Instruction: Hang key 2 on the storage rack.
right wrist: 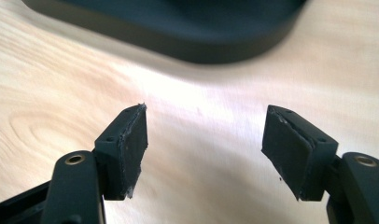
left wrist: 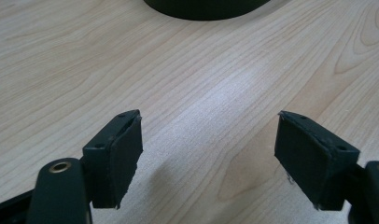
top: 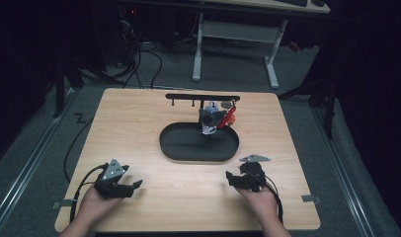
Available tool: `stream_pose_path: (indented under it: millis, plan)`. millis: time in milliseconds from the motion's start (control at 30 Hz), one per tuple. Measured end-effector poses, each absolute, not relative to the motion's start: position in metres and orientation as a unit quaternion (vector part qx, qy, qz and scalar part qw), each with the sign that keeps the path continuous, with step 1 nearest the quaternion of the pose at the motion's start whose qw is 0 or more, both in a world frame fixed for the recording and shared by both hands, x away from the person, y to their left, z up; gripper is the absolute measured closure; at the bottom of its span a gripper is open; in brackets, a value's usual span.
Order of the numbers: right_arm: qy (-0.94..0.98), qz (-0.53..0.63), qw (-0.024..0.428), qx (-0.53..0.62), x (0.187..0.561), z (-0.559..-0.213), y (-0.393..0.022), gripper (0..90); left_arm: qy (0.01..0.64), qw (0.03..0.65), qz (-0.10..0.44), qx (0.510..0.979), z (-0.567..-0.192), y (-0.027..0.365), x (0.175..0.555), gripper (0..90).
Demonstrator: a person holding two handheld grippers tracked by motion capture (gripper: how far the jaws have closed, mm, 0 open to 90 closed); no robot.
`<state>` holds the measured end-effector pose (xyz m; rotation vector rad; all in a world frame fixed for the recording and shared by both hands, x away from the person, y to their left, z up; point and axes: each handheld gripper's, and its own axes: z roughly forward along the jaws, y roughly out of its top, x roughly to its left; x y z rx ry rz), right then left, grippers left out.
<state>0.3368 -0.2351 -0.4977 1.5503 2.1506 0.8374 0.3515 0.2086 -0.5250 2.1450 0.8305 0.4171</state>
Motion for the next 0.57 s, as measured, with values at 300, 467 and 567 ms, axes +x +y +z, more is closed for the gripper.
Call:
stream_pose_path:
  millis: [300, 467, 567]
  plan:
    - [0.718, 0.376, 0.234, 0.538, 0.274, -0.524, -0.254, 31.2, 0.331, 0.398, 0.156, 0.841, -0.529, 0.205, 0.35, 23.4]
    - [0.694, 0.407, 0.258, 0.535, 0.266, -0.508, -0.265, 27.1, 0.331, 0.4, 0.161, 0.839, -0.529, 0.201, 0.349, 23.3]
    - [0.684, 0.419, 0.245, 0.544, 0.267, -0.509, -0.267, 25.7, 0.331, 0.401, 0.161, 0.839, -0.529, 0.199, 0.348, 23.2]
